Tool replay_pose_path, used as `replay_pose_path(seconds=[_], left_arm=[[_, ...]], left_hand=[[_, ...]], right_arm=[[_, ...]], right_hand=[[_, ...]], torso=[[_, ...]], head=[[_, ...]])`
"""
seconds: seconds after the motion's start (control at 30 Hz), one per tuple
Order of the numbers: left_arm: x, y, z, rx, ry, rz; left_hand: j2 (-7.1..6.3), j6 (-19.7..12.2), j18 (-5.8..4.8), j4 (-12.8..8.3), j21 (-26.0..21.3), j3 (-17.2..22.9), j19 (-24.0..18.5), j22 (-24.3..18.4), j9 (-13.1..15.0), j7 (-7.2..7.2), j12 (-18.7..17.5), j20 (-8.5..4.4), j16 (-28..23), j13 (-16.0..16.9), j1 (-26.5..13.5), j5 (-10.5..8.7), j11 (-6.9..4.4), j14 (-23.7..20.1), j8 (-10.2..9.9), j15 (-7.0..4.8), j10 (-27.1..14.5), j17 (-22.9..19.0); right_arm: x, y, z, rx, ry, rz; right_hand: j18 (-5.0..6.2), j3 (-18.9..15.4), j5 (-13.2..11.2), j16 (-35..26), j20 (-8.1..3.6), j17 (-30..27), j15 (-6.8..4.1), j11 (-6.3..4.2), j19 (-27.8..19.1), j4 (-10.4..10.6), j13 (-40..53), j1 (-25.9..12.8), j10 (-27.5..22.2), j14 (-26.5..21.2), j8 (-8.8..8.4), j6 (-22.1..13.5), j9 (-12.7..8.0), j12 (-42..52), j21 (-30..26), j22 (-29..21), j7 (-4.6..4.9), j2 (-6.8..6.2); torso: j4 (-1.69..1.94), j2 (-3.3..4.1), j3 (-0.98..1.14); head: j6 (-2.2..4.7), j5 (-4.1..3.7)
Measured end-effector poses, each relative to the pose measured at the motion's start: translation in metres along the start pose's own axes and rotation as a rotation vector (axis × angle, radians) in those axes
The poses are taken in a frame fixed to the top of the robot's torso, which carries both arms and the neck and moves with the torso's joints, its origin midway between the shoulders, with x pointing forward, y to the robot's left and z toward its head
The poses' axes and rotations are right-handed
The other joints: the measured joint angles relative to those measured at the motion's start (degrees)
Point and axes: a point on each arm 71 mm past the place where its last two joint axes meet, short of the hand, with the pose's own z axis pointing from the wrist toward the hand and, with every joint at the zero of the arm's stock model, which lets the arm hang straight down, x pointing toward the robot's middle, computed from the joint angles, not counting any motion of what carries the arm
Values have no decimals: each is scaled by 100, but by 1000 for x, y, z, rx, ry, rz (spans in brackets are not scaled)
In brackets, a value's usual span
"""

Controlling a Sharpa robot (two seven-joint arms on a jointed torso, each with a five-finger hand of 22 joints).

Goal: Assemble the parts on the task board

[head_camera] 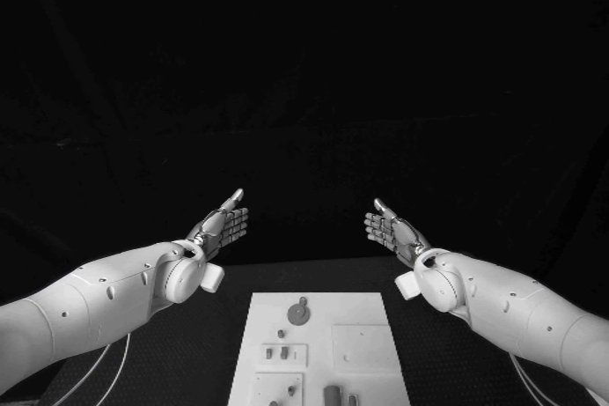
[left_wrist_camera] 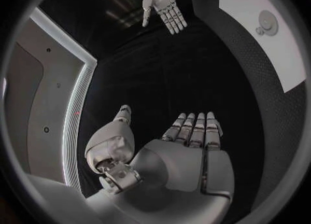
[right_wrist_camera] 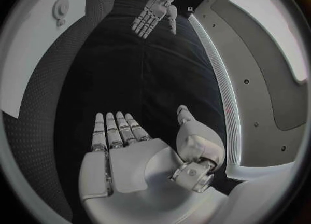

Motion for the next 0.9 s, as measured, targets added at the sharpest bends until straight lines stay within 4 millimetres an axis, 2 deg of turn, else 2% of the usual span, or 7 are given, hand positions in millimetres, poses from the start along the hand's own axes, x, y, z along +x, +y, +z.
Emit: replay_pose_path(seconds=[0.1, 0.2, 0.27, 0.37, 0.43, 0.63, 0.9], left_arm=[[14, 5, -6, 3, 11, -24], [31, 12, -15, 9, 10, -56], [45, 15, -23, 16, 5, -80], [64, 18, -37, 32, -11, -116], [75, 19, -46, 42, -28, -136], [98, 17, -71, 71, -104, -175], [104, 15, -85, 88, -199, -177]], left_hand=[[45, -397, 1, 114, -45, -248, -452, -412, -258, -87, -48, -40, -185, -114, -555, -25, -74, -396, -162, -99, -496, -272], [73, -640, 1, 199, -45, -383, -721, -661, -413, -138, -49, -58, -294, -184, -894, -34, -121, -634, -258, -155, -795, -436], [82, -732, 2, 217, -68, -448, -828, -757, -473, -159, -73, -70, -339, -209, -1022, -34, -134, -726, -294, -180, -909, -499], [98, -889, 2, 269, -83, -547, -1019, -927, -579, -205, -76, -92, -406, -255, -1248, -52, -165, -890, -360, -221, -1114, -611], [111, -964, 3, 285, -89, -595, -1104, -1005, -624, -218, -76, -99, -442, -269, -1350, -64, -184, -966, -387, -240, -1202, -662], [112, -964, 2, 285, -89, -595, -1104, -1021, -635, -218, -76, -99, -442, -279, -1349, -64, -184, -967, -387, -241, -1202, -672], [112, -964, 2, 285, -89, -595, -1104, -1021, -637, -218, -76, -99, -442, -280, -1349, -64, -184, -967, -387, -241, -1202, -672]], right_arm=[[8, 2, -4, -9, 6, 10], [19, 5, -11, -27, 9, 27], [27, 8, -17, -40, 4, 43], [38, 12, -27, -54, -13, 69], [46, 14, -35, -62, -28, 86], [67, 21, -62, -73, -91, 141], [83, 27, -91, -61, -188, 182]], right_hand=[[-37, -296, -44, -311, -93, -252, -93, -95, -315, 161, -238, -480, -484, -411, -40, -460, -381, -189, -149, -1073, -109, 4], [-38, -458, -44, -498, -149, -405, -152, -153, -501, 268, -381, -769, -770, -658, -73, -734, -611, -301, -240, -1722, -175, 5], [-121, -535, -71, -571, -184, -463, -170, -173, -566, 298, -438, -877, -889, -757, -91, -839, -700, -346, -260, -1975, -195, 5], [-122, -612, -71, -657, -193, -531, -203, -211, -638, 343, -498, -1000, -1003, -855, -106, -950, -802, -387, -301, -2262, -241, 5], [-122, -628, -71, -672, -224, -560, -224, -213, -669, 359, -526, -1028, -1066, -889, -106, -1002, -844, -401, -309, -2377, -250, 0], [-122, -715, -71, -758, -234, -621, -234, -235, -760, 398, -585, -1171, -1191, -1004, -130, -1122, -945, -452, -354, -2674, -274, 7], [-122, -714, -71, -758, -234, -629, -233, -235, -760, 399, -590, -1170, -1191, -1004, -130, -1122, -950, -452, -354, -2687, -273, 7]], torso=[[42, -25, -51], [84, -54, -107], [105, -69, -137], [133, -85, -171], [145, -91, -185], [157, -100, -199], [159, -101, -204]], head=[[-138, -10], [-274, -19], [-341, -24], [-405, -29], [-424, -29], [-442, -29], [-443, -30]])
